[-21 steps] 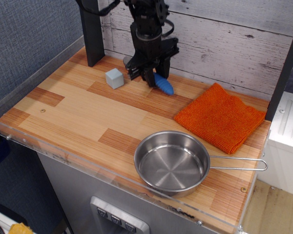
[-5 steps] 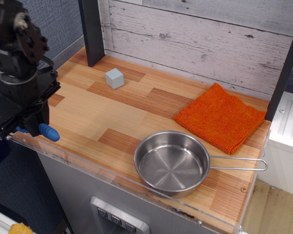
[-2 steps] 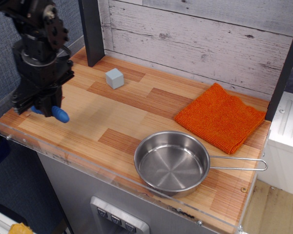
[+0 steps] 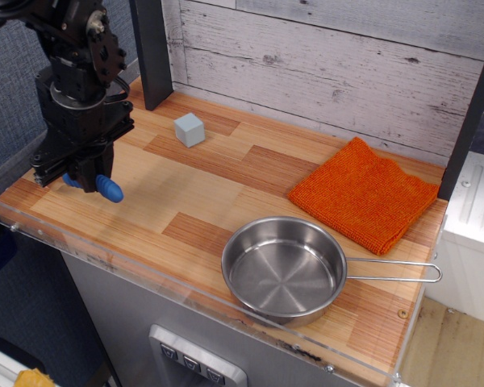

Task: Move the spoon to the bottom left corner of table.

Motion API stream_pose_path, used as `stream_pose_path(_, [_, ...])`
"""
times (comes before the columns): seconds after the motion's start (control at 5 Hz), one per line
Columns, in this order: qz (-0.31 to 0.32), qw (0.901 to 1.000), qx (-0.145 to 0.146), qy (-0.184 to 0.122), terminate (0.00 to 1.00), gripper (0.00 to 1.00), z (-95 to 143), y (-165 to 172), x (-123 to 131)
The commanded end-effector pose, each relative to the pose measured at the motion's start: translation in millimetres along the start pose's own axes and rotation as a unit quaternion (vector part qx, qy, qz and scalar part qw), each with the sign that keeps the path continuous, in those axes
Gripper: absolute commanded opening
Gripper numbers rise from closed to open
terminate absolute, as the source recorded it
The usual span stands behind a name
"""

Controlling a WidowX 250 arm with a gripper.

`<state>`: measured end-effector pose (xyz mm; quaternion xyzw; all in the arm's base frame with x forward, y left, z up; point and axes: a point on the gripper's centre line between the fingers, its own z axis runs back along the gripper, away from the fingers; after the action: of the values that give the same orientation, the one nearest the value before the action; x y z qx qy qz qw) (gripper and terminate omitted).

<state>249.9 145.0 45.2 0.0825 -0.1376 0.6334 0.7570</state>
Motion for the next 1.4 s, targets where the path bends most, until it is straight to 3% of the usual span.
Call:
stream_pose_path(0.0, [-0.007,0.9997,-0.018,-0.012,0.0,0.0,-4.8,-3.5,-5.6])
stream_pose_path(0.2, [-0.004,0.9998,-0.014,-0.016,0.0,0.0,-10.0,-5.0,-7.5])
stream_pose_path(0.4, [0.033,0.9994,0.001,-0.002,0.0,1.0,-7.5,-2.3,-9.8])
stream_pose_path(1.2, [0.057,0.9981,-0.018,0.014,0.0,1.0,3.9,-5.9,-6.0])
